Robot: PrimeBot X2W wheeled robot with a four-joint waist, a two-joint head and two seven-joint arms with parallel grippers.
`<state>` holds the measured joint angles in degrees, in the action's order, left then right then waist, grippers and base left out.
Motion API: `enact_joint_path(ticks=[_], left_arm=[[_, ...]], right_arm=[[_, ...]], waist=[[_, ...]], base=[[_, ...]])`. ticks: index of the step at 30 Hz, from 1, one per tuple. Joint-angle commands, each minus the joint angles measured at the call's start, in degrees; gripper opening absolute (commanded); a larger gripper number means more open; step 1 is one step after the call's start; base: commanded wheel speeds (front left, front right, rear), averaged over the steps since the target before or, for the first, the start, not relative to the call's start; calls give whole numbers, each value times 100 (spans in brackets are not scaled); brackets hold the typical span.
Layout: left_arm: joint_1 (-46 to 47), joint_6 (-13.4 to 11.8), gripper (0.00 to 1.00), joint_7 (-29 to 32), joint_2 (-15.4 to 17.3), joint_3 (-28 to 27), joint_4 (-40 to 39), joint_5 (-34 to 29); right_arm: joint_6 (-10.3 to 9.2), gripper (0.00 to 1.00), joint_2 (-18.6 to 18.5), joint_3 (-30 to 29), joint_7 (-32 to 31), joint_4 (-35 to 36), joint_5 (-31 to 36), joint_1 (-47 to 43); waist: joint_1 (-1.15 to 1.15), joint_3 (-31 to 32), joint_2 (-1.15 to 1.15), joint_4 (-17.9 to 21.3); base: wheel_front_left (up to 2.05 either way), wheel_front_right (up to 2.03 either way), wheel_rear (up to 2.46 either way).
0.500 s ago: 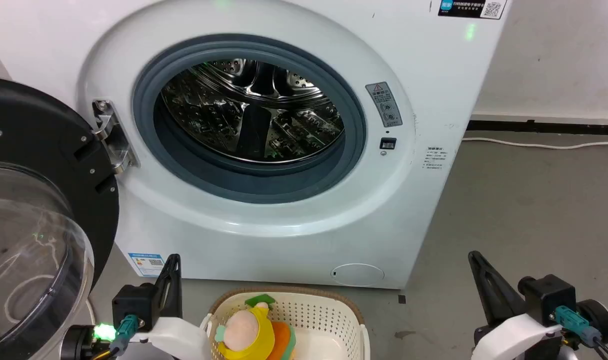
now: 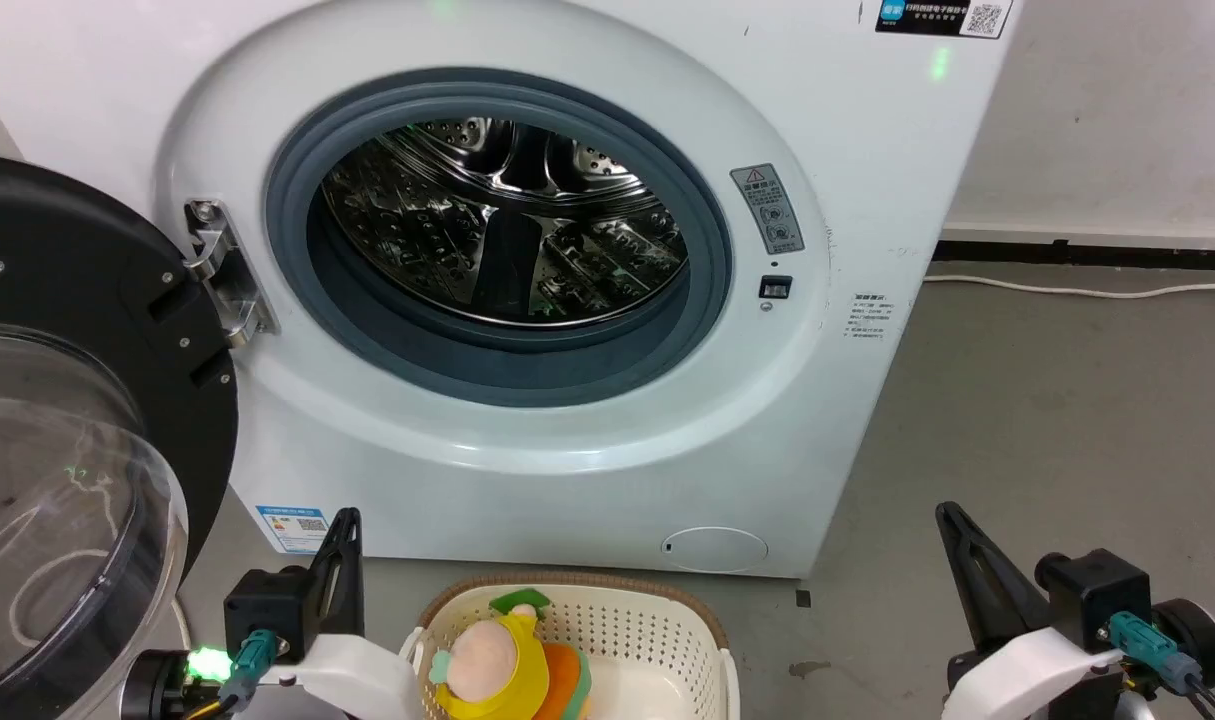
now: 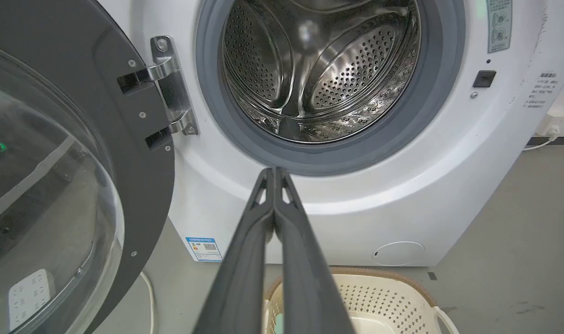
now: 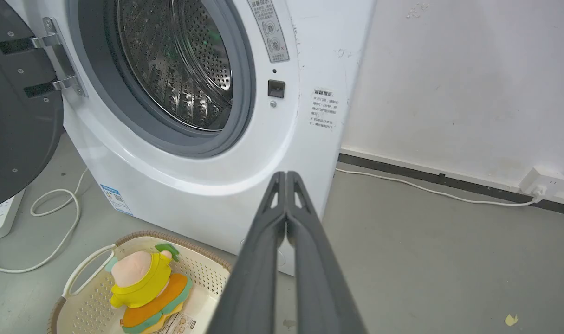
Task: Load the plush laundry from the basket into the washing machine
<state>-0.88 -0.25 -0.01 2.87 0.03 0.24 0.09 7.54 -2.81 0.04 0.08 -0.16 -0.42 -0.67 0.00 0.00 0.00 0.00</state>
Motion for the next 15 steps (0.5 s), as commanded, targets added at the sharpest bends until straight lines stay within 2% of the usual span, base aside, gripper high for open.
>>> enact_joint_path(ticks=[1, 5, 6, 15], left_arm=[[88, 25, 0, 1, 0, -3, -24, -9], [88, 25, 0, 1, 0, -3, -24, -9], [0, 0, 100, -1, 0, 0, 0, 0], [-1, -28, 100, -80, 0, 61, 13, 23]], right_arm=[[-5, 0, -7, -4, -8, 16, 42, 67], [-5, 0, -7, -4, -8, 16, 42, 67], [0, 100, 0, 0, 1, 0, -2, 0], [0, 100, 0, -2, 79, -10, -90, -7]], waist=[[0, 0, 0, 0], [0, 0, 0, 0], [0, 0, 0, 0], [0, -31, 0, 12]], base=[[0, 0, 0], [0, 0, 0], [0, 0, 0], [0, 0, 0]])
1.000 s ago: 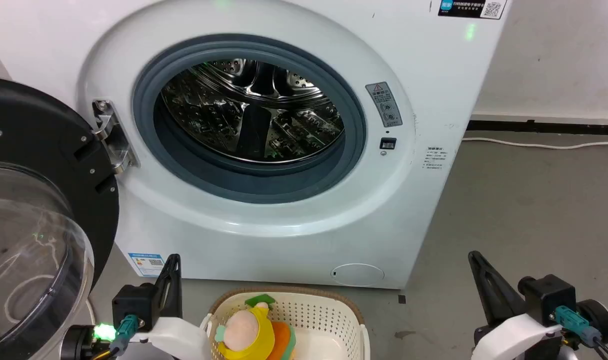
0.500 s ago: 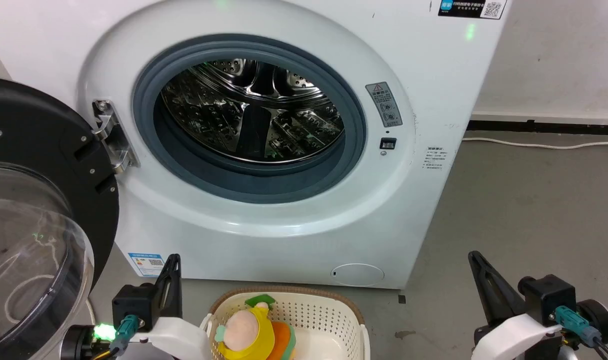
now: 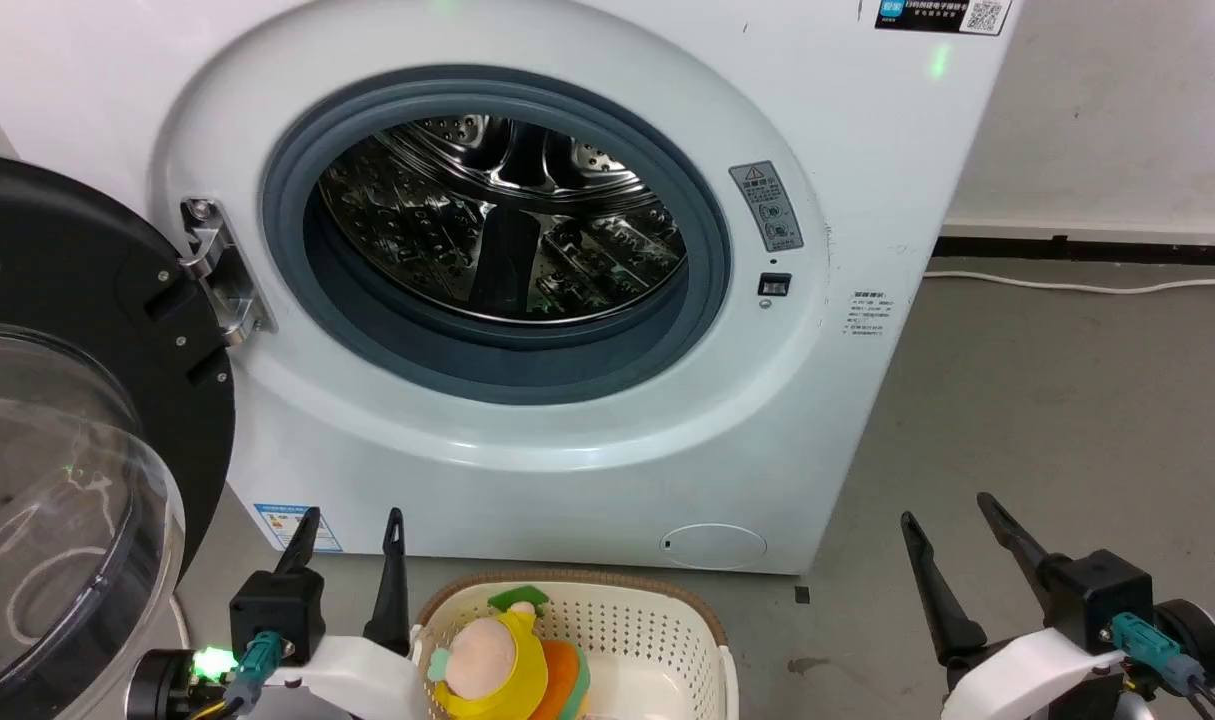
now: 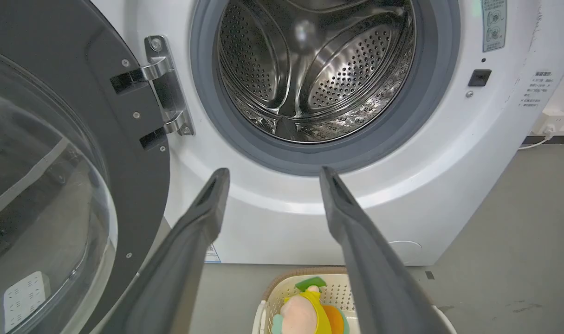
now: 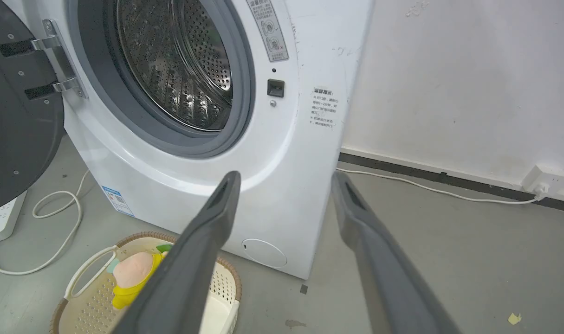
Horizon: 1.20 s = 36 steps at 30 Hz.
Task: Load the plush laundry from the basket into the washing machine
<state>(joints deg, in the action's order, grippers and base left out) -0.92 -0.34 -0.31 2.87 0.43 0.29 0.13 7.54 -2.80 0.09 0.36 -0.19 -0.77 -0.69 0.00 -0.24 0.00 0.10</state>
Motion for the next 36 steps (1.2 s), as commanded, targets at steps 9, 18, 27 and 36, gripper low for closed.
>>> enact_joint_path(ticks=[9, 18, 27, 36], left_arm=[[70, -35, 100, -158, 5, 111, 170, 42], [293, -3, 100, -263, 84, 217, 598, 34], [583, 42, 100, -321, 236, 305, 1172, 40], [874, 80, 100, -277, 458, 413, 1871, 31]], right_arm=[[-1, 100, -2, -9, 159, 16, -147, 62], [-1, 100, -2, 4, 266, 97, -272, 206], [-1, 100, -3, 92, 373, 180, -415, 336], [-2, 100, -3, 223, 481, 217, -588, 451]], waist=[[0, -196, 0, 96], [0, -560, 0, 307], [0, -983, 0, 578], [0, -1411, 0, 842]], base=[[0, 0, 0], [0, 0, 0], [0, 0, 0], [0, 0, 0]])
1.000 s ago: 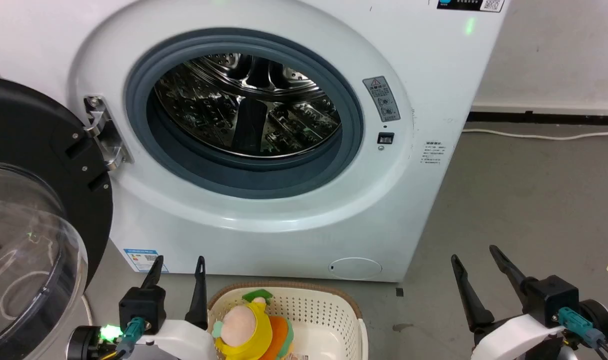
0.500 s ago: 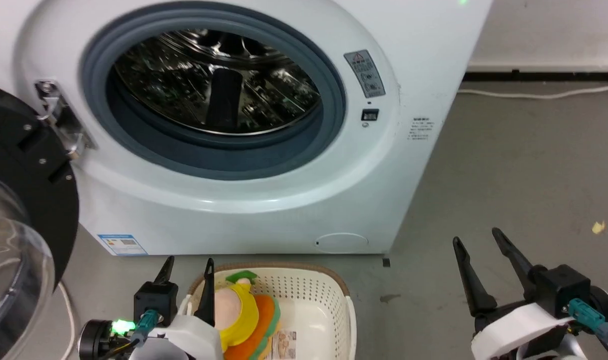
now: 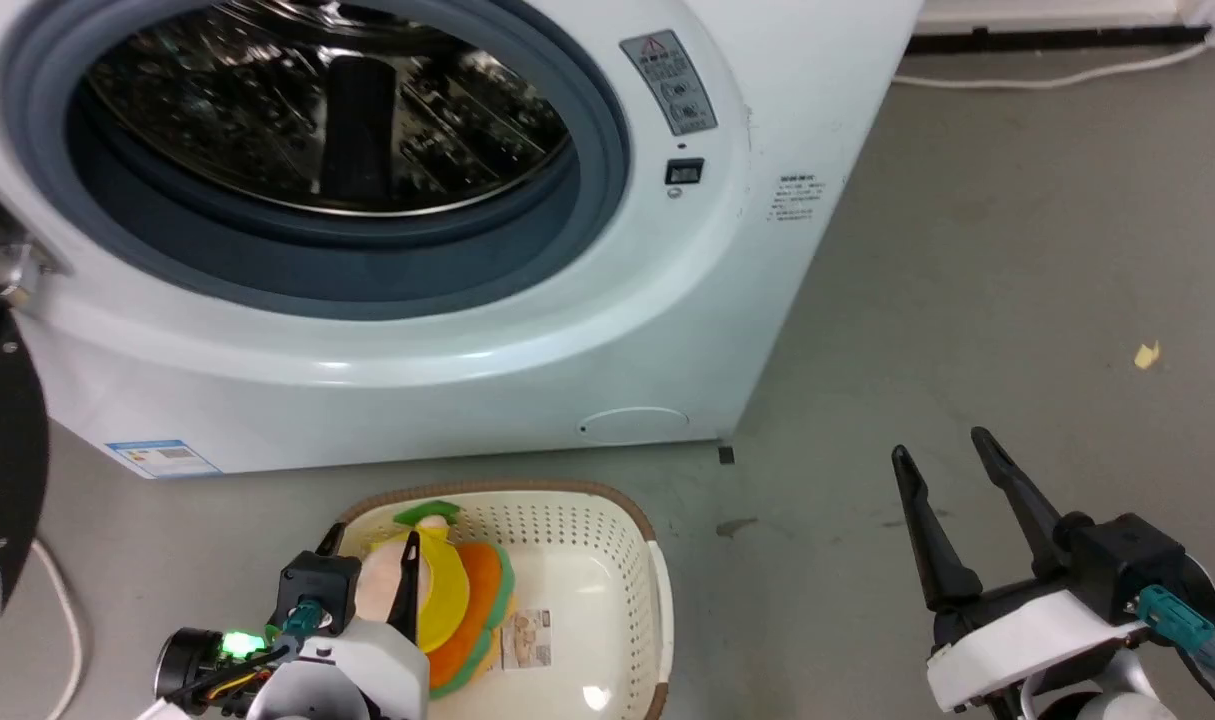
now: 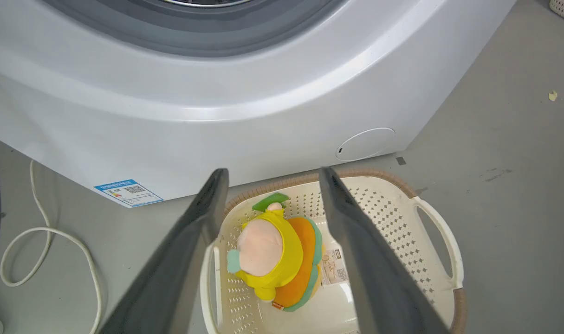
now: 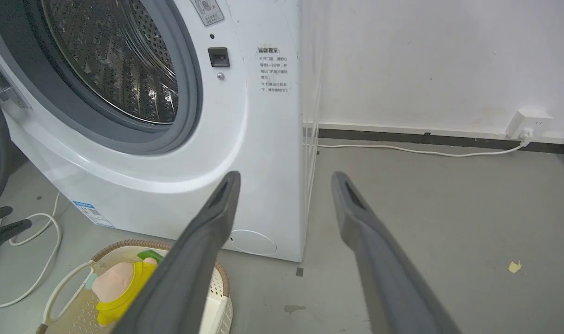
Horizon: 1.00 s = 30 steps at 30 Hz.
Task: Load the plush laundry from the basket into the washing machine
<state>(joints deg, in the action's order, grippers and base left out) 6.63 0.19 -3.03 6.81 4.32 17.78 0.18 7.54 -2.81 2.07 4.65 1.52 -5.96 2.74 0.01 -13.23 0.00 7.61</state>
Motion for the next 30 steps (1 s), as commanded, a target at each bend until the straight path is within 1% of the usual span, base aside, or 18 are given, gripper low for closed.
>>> enact_joint_path(ticks=[1, 12, 17, 19, 22, 29, 30], left_arm=[[152, 32, 100, 5, 95, 36, 202, 25], [530, 92, 100, 142, 485, 94, 1013, 109], [750, 131, 100, 217, 648, 173, 1320, 112], [847, 140, 100, 260, 726, 249, 1438, 65], [988, 184, 100, 451, 857, 512, 1650, -149], [1331, 203, 100, 685, 1036, 661, 2033, -194], [1455, 210, 100, 742, 1105, 705, 2154, -203]], right_arm=[[-2, 100, -2, 42, 63, 50, -90, 121], [-2, 100, -3, 181, 194, 111, -390, 261], [-3, 100, -3, 191, 254, 145, -509, 285], [-3, 100, -3, 204, 278, 157, -547, 299], [-3, 100, -4, 233, 313, 164, -597, 325], [-3, 100, -4, 250, 385, 229, -708, 392], [-3, 100, -4, 258, 409, 240, -750, 405]], waist=[[-1, -158, 0, 121], [-1, -714, 0, 514], [-1, -962, 0, 622], [-1, -1061, 0, 664], [-1, -1213, 0, 722], [-1, -1529, 0, 820], [-1, -1641, 0, 855]], base=[[0, 0, 0], [0, 0, 0], [0, 0, 0], [0, 0, 0], [0, 0, 0], [0, 0, 0], [0, 0, 0]])
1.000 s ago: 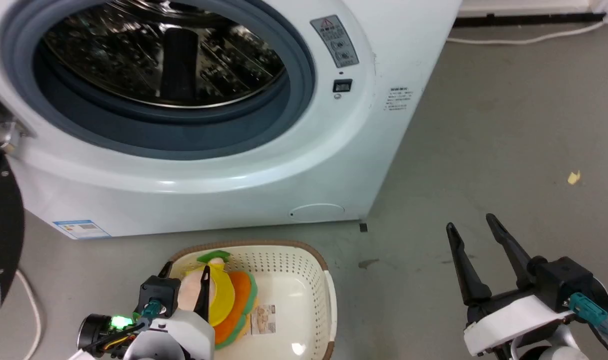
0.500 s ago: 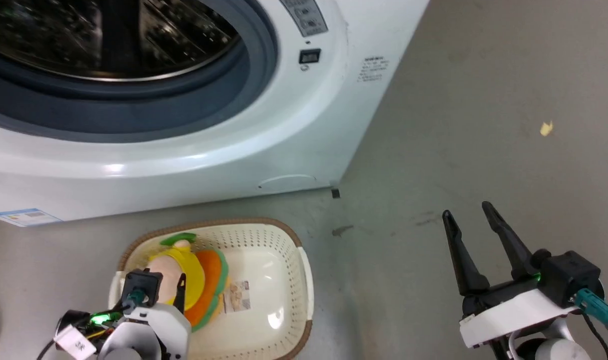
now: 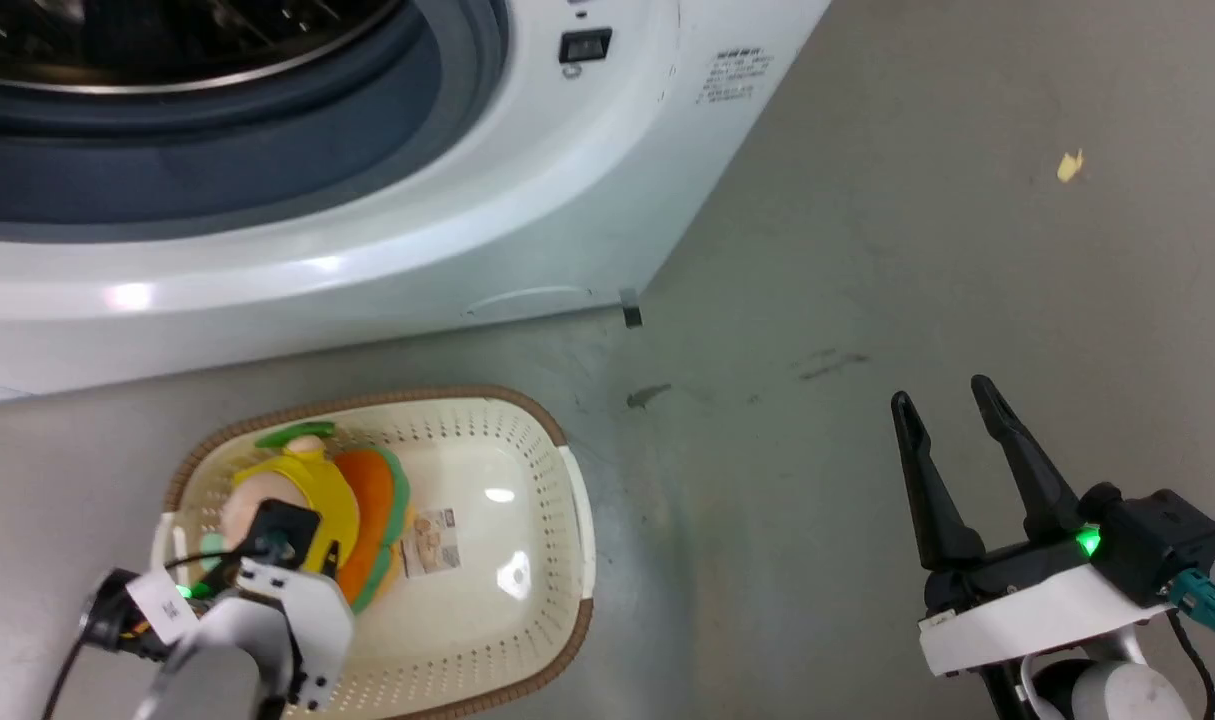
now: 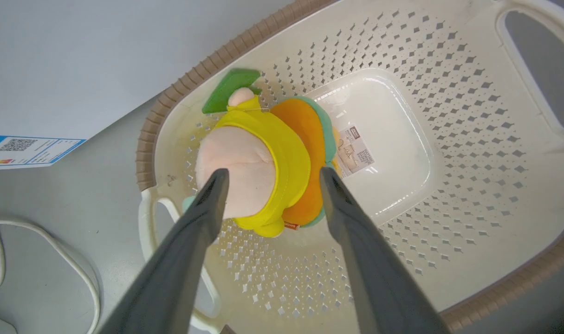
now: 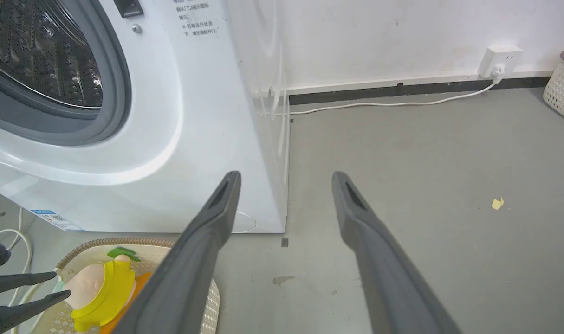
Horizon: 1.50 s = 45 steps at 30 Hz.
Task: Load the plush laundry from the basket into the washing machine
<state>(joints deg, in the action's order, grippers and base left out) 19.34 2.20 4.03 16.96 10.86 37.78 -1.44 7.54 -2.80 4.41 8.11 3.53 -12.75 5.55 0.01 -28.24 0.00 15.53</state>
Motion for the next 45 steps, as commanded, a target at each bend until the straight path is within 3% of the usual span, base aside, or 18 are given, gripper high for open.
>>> enact_joint_path(ticks=[1, 19, 32, 33, 34, 45], left_arm=[[246, 13, 100, 65, 124, 68, 219, -38], [1217, 159, 100, 188, 651, 852, 1277, -433], [1914, 0, 100, 156, 852, 1111, 2135, -348], [1964, 15, 58, 108, 864, 1133, 2187, -336], [2014, 28, 0, 57, 877, 1160, 2239, -328], [2191, -79, 0, -248, 1056, 1225, 2994, -20]], right_arm=[[-3, 100, -5, 30, 75, 41, -94, 132], [-4, 100, -6, 158, 277, 140, -493, 264], [-4, 100, -7, 308, 432, 292, -795, 408], [-4, 100, -7, 318, 444, 292, -816, 420], [-5, 100, -7, 330, 456, 290, -838, 435], [-5, 100, -8, 580, 587, 146, -1007, 782]], waist=[[-1, -196, 0, 81], [-1, -1110, 0, 419], [-1, -1762, 0, 673], [-1, -1806, 0, 696], [-1, -1847, 0, 722], [-1, -1850, 0, 1188]], base=[[0, 0, 0], [0, 0, 0], [0, 0, 0], [0, 0, 0], [0, 0, 0], [0, 0, 0]])
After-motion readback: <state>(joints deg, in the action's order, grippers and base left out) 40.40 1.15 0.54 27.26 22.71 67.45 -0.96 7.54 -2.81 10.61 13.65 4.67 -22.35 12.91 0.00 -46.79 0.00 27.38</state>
